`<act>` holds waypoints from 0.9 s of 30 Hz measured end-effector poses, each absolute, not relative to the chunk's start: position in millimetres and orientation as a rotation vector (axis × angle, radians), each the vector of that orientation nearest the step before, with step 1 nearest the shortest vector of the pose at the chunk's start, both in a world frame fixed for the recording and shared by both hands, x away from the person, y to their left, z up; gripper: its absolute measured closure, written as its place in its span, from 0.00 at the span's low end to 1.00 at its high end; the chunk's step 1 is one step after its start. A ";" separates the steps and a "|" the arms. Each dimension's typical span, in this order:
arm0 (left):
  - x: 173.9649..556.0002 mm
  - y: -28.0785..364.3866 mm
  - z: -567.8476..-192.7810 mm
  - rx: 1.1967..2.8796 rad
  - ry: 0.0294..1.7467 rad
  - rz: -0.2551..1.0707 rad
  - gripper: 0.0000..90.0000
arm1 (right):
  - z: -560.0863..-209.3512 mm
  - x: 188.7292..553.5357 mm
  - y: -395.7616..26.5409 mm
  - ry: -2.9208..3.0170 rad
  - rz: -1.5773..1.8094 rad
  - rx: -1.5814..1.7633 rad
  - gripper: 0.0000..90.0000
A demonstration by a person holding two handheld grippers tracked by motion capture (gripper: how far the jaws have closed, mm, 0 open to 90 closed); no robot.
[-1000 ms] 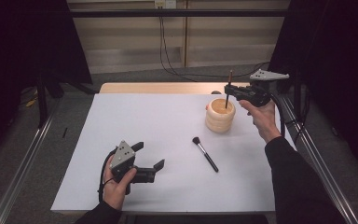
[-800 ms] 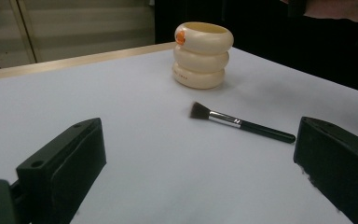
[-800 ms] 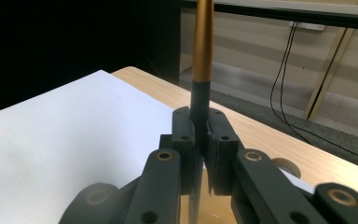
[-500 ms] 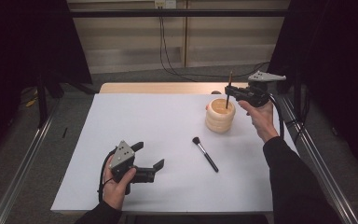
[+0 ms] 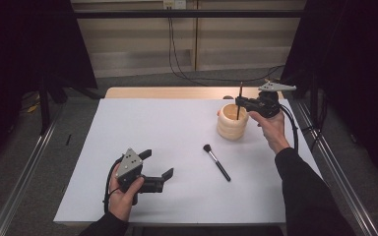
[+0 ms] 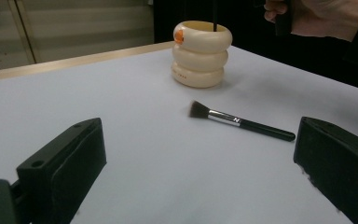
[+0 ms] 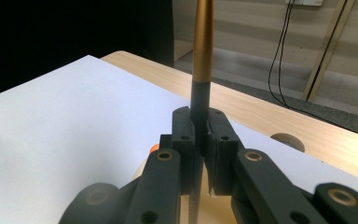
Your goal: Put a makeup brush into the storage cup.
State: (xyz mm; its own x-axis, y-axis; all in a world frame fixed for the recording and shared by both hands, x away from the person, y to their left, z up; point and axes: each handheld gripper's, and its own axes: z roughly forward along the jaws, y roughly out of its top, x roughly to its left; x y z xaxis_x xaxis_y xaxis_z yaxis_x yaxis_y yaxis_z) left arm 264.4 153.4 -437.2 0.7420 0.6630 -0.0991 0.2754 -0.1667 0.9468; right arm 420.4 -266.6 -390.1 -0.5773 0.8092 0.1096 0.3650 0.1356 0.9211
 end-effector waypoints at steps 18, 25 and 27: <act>265.4 154.8 -437.6 1.745 0.751 0.399 0.02 | -403.2 416.9 -267.3 2.007 1.423 1.146 0.92; 265.3 154.4 -437.8 1.745 0.758 0.398 0.02 | -404.3 416.9 -267.6 2.000 1.433 1.154 0.89; 265.5 154.6 -437.7 1.745 0.753 0.394 0.02 | -404.0 417.0 -267.8 1.996 1.426 1.156 0.87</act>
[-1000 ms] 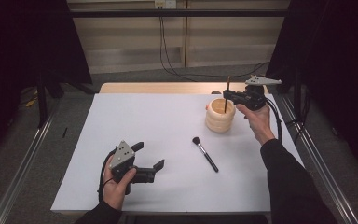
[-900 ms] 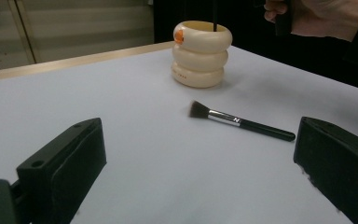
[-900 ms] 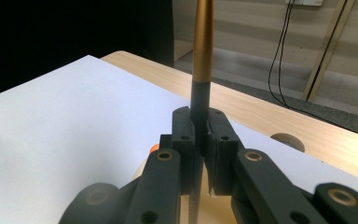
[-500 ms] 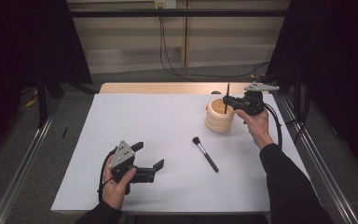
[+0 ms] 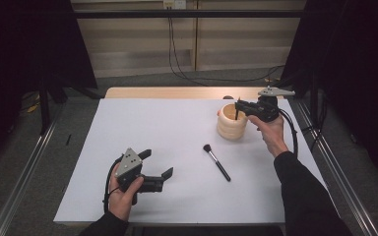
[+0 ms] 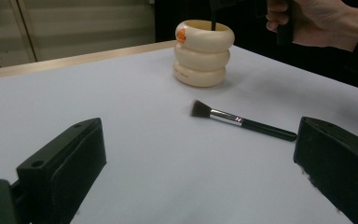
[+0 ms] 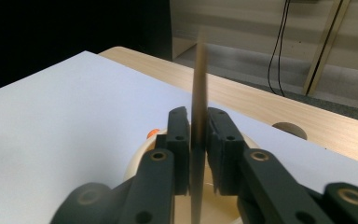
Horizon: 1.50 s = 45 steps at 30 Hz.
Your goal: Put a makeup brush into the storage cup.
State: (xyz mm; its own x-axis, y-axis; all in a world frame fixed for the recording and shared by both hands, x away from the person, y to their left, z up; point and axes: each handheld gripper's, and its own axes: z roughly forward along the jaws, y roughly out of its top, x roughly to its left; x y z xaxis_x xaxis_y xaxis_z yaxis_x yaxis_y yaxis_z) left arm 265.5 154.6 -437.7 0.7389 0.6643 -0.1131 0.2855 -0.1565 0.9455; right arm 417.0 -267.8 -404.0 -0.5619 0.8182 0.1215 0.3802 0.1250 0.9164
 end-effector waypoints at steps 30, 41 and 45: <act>265.2 156.0 -437.1 1.741 0.748 0.404 0.03 | -402.9 407.4 -271.8 1.881 1.455 1.200 0.00; 265.3 156.4 -436.3 1.737 0.739 0.412 0.03 | -398.4 382.0 -278.2 1.811 1.399 1.195 0.00; 264.5 156.5 -435.8 1.739 0.740 0.413 0.03 | -401.4 371.8 -278.3 1.787 1.373 1.191 0.01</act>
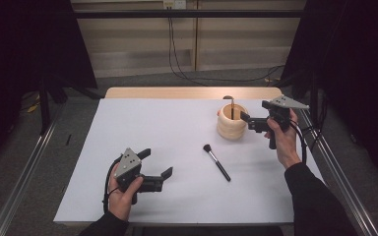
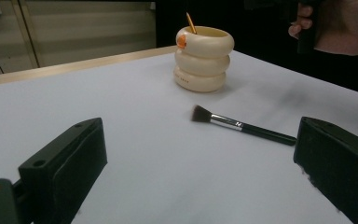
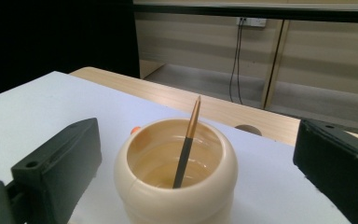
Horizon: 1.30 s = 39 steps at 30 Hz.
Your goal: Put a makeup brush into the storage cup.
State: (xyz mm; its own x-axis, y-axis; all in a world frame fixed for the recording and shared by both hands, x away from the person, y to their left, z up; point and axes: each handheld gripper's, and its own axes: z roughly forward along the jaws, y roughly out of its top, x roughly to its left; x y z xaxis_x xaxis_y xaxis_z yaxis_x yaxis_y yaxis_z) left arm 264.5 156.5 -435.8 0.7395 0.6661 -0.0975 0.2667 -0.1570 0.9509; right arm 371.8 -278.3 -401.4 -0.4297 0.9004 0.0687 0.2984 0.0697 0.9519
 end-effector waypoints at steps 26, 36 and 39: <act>264.3 161.9 -434.2 1.715 0.754 0.443 0.02 | -411.3 300.4 -286.6 1.782 1.398 1.181 0.01; 264.0 165.9 -433.9 1.699 0.765 0.441 0.02 | -414.1 274.3 -295.1 1.793 1.392 1.183 0.01; 264.2 168.8 -433.9 1.704 0.765 0.455 0.02 | -416.7 264.4 -299.8 1.798 1.389 1.186 0.01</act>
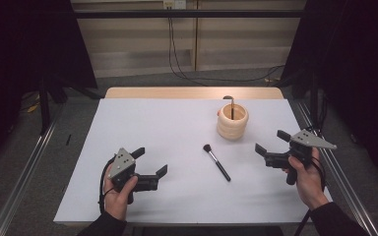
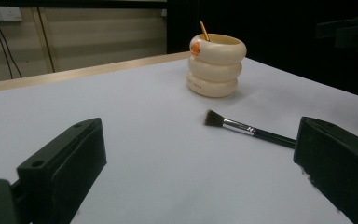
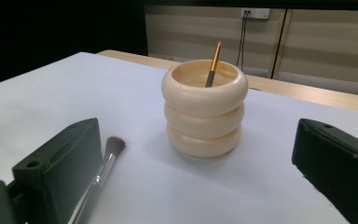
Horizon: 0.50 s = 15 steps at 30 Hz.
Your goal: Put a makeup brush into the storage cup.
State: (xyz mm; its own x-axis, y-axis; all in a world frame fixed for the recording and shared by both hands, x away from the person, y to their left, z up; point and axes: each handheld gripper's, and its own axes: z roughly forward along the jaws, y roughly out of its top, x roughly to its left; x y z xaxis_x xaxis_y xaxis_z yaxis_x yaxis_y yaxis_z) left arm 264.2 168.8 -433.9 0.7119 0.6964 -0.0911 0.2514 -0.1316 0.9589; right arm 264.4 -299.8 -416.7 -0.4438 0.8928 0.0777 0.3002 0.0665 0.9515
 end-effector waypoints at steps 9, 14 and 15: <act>262.9 173.8 -433.5 1.686 0.784 0.464 0.02 | -422.2 238.5 -312.9 1.784 1.394 1.225 0.01; 262.6 174.5 -433.2 1.688 0.777 0.464 0.02 | -422.7 225.1 -312.8 1.776 1.413 1.216 0.01; 262.3 174.8 -433.0 1.688 0.773 0.466 0.02 | -424.0 223.0 -313.3 1.787 1.404 1.201 0.01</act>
State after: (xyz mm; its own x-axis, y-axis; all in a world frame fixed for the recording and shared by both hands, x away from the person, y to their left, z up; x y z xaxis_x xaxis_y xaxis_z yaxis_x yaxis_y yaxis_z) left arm 262.3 174.8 -433.0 0.7028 0.7052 -0.0934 0.2472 -0.1190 0.9616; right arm 223.0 -313.3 -424.0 -0.4394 0.8934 0.0936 0.3028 0.0492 0.9518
